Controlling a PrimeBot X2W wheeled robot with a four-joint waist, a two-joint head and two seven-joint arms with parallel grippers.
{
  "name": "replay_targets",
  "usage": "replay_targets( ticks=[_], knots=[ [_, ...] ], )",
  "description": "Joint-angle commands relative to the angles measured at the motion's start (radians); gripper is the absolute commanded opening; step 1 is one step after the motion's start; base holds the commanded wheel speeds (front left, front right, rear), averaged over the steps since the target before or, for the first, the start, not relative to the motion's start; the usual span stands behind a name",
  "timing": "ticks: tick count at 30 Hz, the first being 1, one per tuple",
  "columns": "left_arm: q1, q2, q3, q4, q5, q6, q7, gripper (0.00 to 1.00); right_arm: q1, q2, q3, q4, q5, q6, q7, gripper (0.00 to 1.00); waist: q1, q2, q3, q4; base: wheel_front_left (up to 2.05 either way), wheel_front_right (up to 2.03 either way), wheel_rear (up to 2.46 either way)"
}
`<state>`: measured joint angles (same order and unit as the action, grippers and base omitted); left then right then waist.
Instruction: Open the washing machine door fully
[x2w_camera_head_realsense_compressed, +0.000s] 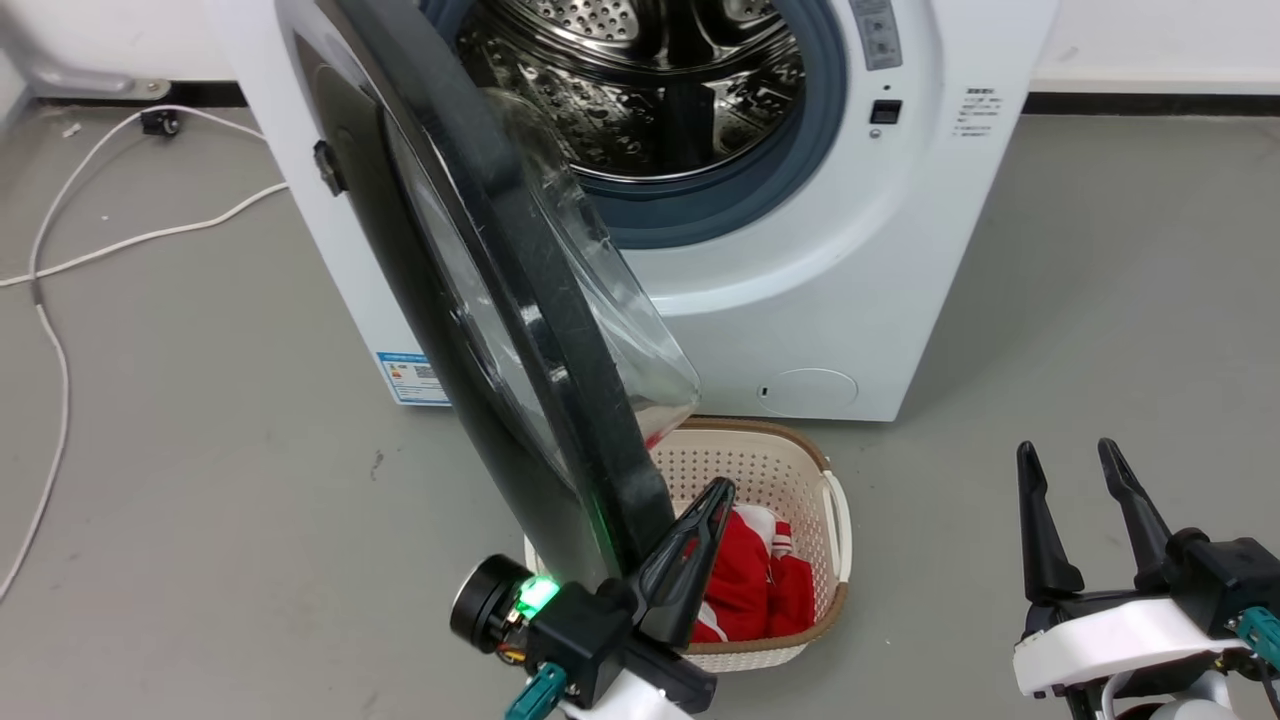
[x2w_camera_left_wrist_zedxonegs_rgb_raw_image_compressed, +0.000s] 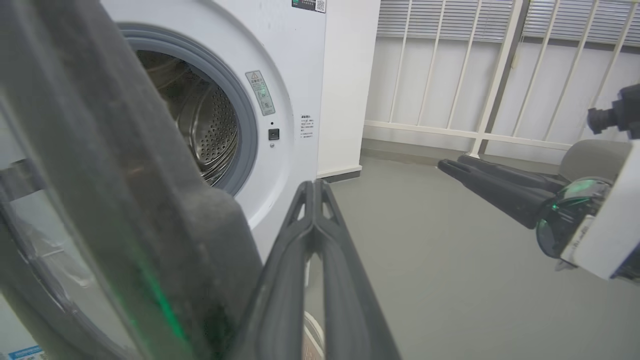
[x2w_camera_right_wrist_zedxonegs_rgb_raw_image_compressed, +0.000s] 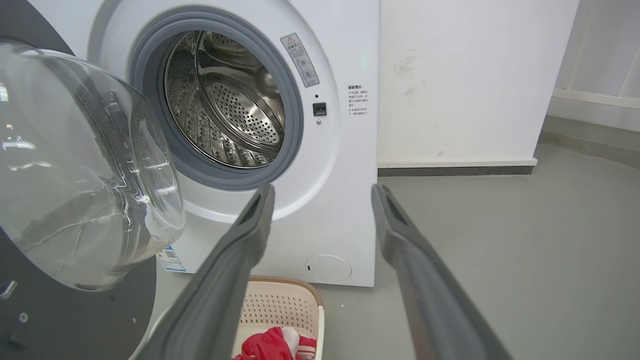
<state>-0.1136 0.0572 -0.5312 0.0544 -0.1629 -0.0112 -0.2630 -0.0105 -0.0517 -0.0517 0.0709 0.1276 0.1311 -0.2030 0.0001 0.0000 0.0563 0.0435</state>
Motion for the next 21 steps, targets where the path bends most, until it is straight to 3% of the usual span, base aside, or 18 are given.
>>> replay_targets(
  ticks=[1, 11, 21],
  knots=[
    [0.011, 0.020, 0.037, -0.011, 0.005, 0.021, -0.002, 0.00, -0.006, 0.003, -0.003, 0.002, -0.001, -0.001, -0.001, 1.00, -0.0001, 0.0000, -0.002, 0.016, 0.00, 0.00, 0.00],
    [0.146, 0.030, 0.054, -0.107, 0.016, 0.035, 0.000, 0.00, 0.002, 0.003, 0.004, -0.001, 0.000, -0.001, 0.007, 1.00, -0.0001, 0.0000, -0.001, 0.137, 0.00, 0.00, 0.00],
    [0.213, 0.028, 0.118, -0.165, 0.011, 0.088, 0.000, 0.00, 0.013, 0.002, -0.011, -0.015, -0.009, -0.001, 0.021, 1.00, -0.0001, 0.0000, 0.006, 0.303, 0.00, 0.00, 0.00]
  ],
)
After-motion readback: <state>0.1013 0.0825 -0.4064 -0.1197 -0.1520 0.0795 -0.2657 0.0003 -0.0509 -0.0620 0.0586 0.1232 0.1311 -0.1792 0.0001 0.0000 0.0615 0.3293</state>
